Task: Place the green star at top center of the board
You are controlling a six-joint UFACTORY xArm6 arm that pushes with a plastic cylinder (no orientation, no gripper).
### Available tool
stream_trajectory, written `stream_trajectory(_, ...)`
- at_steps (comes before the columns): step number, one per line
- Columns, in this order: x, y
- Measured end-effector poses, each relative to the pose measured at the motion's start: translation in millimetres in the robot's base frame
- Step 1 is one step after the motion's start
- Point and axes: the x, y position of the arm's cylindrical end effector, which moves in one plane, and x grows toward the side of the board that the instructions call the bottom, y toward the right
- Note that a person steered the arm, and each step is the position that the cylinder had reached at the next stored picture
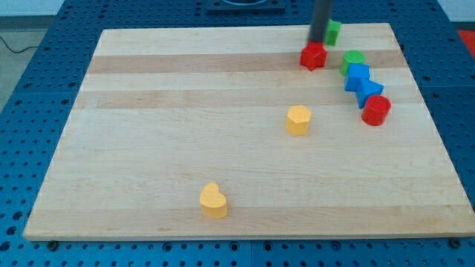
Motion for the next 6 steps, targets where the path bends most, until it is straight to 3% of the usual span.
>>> stream_trajectory(1,17.5,-17.9)
stream_trajectory(3,31.5,46.3)
stream_trajectory(6,-27.9,68.0)
